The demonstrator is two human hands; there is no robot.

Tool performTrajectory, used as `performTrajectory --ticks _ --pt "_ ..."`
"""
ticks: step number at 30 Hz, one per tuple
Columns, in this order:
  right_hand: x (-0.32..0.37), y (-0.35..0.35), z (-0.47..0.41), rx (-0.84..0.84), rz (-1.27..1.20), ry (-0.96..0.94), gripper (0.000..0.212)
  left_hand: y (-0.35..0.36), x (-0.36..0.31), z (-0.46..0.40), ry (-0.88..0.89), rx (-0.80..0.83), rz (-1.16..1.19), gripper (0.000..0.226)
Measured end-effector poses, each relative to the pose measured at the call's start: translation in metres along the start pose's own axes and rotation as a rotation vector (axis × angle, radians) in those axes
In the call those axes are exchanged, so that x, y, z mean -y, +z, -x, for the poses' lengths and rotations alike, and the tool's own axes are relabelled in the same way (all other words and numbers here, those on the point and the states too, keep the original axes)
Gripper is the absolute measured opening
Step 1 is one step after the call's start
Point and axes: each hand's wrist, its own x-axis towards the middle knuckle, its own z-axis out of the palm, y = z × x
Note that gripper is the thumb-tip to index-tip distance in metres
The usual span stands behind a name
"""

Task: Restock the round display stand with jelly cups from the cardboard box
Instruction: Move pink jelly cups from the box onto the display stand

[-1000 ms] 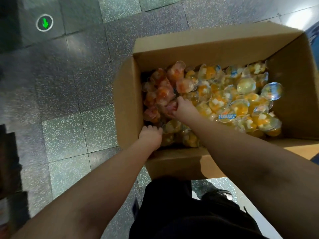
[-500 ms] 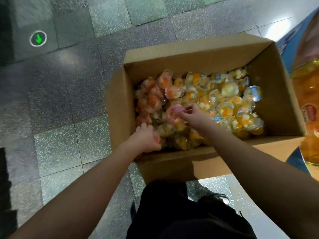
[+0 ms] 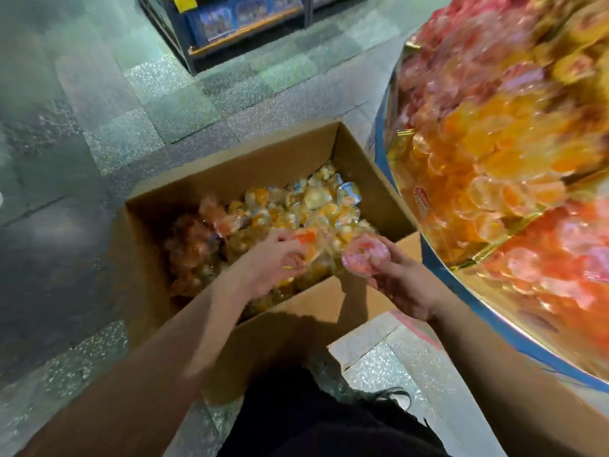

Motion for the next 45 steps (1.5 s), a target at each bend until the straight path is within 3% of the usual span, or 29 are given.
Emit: performTrajectory --ticks 3,7,12,17,22,29,30,32,34,39,42,45 --pt "0.018 -0.040 0.046 -0.051 -0.034 -0.105 0.039 0.073 -0.008 0.000 0.048 0.128 0.197 0.041" --pt "0.037 -0.101 0.105 -0.100 -0.028 -0.263 0.049 0.177 -0.008 0.004 0.071 0.340 0.273 0.047" --pt "0.056 -0.167 0.181 -0.208 -0.124 -0.391 0.049 0.303 -0.006 0.019 0.100 0.414 0.229 0.072" --pt "0.065 -0.229 0.241 -0.338 -0.267 -0.462 0.062 0.397 0.008 0.030 0.054 0.563 0.123 0.050" --pt "0.068 -0.276 0.277 -0.472 -0.341 -0.522 0.049 0.460 0.019 0.032 -0.015 0.619 0.133 0.062" --pt "0.086 -0.314 0.287 -0.726 -0.206 -0.542 0.034 0.504 0.010 0.011 0.000 0.583 0.060 0.050" --pt "0.090 -0.320 0.288 -0.760 -0.181 -0.545 0.035 0.509 0.006 0.008 0.003 0.584 0.069 0.048" --pt "0.100 -0.331 0.288 -0.820 -0.108 -0.541 0.062 0.521 -0.004 -0.002 0.030 0.569 0.043 0.040" --pt "0.108 -0.347 0.284 -0.868 -0.055 -0.548 0.079 0.535 -0.016 -0.023 0.103 0.536 -0.072 0.037" --pt "0.138 -0.387 0.268 -1.016 0.200 -0.492 0.074 0.570 -0.040 -0.080 0.316 0.421 -0.362 0.054" --pt "0.161 -0.399 0.252 -1.078 0.353 -0.457 0.055 0.587 -0.049 -0.101 0.484 0.315 -0.664 0.061" --pt "0.174 -0.420 0.230 -1.108 0.480 -0.418 0.053 0.601 -0.052 -0.125 0.589 0.258 -0.935 0.065"
